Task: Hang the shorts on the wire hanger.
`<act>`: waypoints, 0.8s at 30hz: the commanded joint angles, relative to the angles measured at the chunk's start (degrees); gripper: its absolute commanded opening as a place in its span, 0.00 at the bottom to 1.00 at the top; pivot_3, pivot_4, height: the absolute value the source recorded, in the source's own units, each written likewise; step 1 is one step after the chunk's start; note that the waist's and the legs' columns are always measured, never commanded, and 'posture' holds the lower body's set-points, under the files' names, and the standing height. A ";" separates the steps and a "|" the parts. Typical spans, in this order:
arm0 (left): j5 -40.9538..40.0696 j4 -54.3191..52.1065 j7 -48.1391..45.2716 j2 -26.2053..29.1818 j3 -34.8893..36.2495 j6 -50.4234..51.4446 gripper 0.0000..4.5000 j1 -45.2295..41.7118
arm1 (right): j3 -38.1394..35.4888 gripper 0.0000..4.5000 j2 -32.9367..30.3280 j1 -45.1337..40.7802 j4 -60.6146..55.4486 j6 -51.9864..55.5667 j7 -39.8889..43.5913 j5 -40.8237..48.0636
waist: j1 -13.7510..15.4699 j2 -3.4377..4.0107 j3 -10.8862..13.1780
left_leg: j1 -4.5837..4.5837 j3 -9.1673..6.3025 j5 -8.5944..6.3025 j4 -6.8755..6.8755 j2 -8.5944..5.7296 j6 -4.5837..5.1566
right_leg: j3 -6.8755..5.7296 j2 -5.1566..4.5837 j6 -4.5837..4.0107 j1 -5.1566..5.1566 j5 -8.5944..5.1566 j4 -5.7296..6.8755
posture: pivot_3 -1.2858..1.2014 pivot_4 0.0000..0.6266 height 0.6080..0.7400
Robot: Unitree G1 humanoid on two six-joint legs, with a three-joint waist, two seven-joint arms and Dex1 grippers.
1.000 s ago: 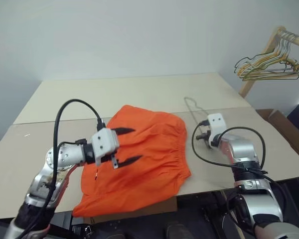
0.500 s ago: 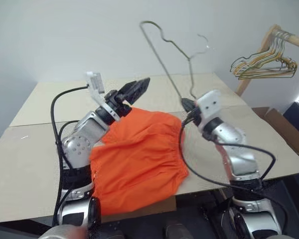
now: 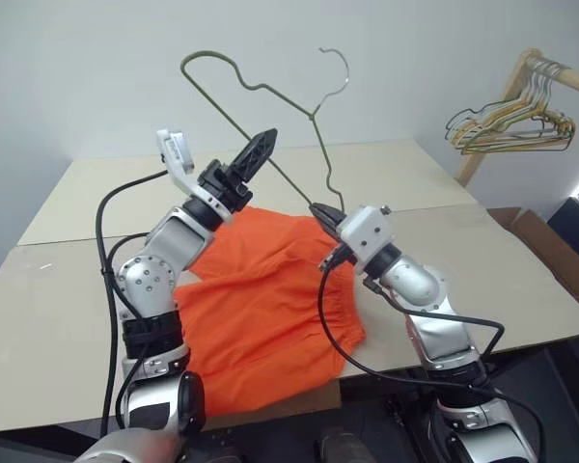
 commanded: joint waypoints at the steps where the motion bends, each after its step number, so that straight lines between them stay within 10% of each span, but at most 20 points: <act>1: 0.67 -1.55 -1.35 0.87 -0.58 -1.56 0.47 -0.19 | -0.84 0.00 0.27 -0.66 -1.45 -0.39 0.03 0.46 | -0.01 0.00 0.00 | 0.00 0.00 0.00 0.00 0.00 0.00 | 0.00 0.00 0.00 0.00 0.00 -0.01 | 0.46 0.00 1.00; 7: 1.81 -2.39 -3.68 1.19 -1.92 -3.34 0.03 -0.04 | 0.10 0.00 0.29 -0.27 -1.59 -1.16 0.53 -0.39 | 0.04 0.00 0.00 | -0.01 0.00 0.01 0.00 -0.01 -0.01 | 0.00 0.00 0.00 0.00 0.00 -0.01 | 0.46 0.00 1.00; 12: 9.58 -4.15 -7.42 2.90 -6.98 -7.58 0.01 1.66 | 0.71 0.00 -0.23 -0.36 -1.01 -2.74 0.51 -2.21 | 0.02 0.00 0.00 | -0.01 0.00 0.01 -0.01 -0.02 -0.01 | 0.00 0.00 0.00 0.00 0.00 -0.02 | 0.46 0.00 1.00; 24: 22.36 -4.44 -17.95 9.68 -12.55 -16.03 0.00 5.51 | -6.22 0.87 -6.90 2.51 -6.40 2.00 11.59 11.92 | 0.10 0.01 0.01 | 0.00 -0.01 0.03 -0.06 -0.04 -0.05 | 0.01 -0.01 0.00 0.02 0.00 -0.06 | 0.46 0.00 1.00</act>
